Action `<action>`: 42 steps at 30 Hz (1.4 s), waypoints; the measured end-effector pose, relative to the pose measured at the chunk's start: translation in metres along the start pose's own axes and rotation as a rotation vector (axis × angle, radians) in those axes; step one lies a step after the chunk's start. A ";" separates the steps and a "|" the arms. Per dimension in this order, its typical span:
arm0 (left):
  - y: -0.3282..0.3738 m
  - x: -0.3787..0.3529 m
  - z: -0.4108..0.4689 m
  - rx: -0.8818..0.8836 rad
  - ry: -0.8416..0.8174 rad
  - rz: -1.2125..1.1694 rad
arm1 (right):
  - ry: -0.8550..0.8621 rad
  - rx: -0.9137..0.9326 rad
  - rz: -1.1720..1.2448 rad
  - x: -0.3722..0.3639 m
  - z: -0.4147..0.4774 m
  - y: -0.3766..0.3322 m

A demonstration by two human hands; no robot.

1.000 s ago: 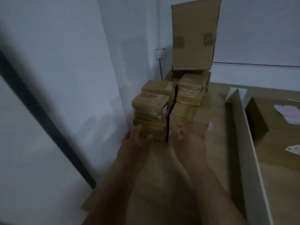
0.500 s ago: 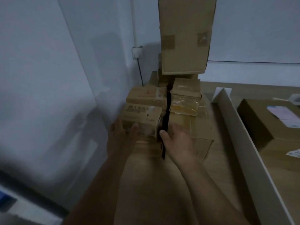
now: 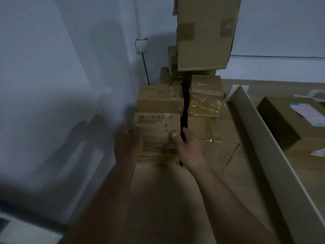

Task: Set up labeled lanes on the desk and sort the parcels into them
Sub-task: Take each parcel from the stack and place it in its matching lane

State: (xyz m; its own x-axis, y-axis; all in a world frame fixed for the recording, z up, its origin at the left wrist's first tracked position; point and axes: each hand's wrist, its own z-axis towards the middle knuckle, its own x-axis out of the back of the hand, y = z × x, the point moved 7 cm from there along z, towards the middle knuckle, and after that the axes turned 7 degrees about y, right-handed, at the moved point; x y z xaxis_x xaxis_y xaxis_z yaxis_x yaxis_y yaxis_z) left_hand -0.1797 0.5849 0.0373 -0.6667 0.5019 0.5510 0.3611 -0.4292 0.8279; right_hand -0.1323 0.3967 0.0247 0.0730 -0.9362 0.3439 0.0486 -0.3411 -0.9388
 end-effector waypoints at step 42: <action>-0.091 -0.056 -0.142 0.151 -0.400 -0.109 | 0.345 -0.424 0.021 0.073 -0.120 0.136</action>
State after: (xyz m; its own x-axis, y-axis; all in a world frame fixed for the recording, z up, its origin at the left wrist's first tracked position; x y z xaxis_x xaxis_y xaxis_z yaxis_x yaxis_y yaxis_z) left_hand -0.2677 0.4887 -0.0836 -0.4127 0.8020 0.4318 0.4137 -0.2573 0.8733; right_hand -0.2404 0.2718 -0.0808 -0.2647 -0.8925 0.3651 -0.3605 -0.2596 -0.8959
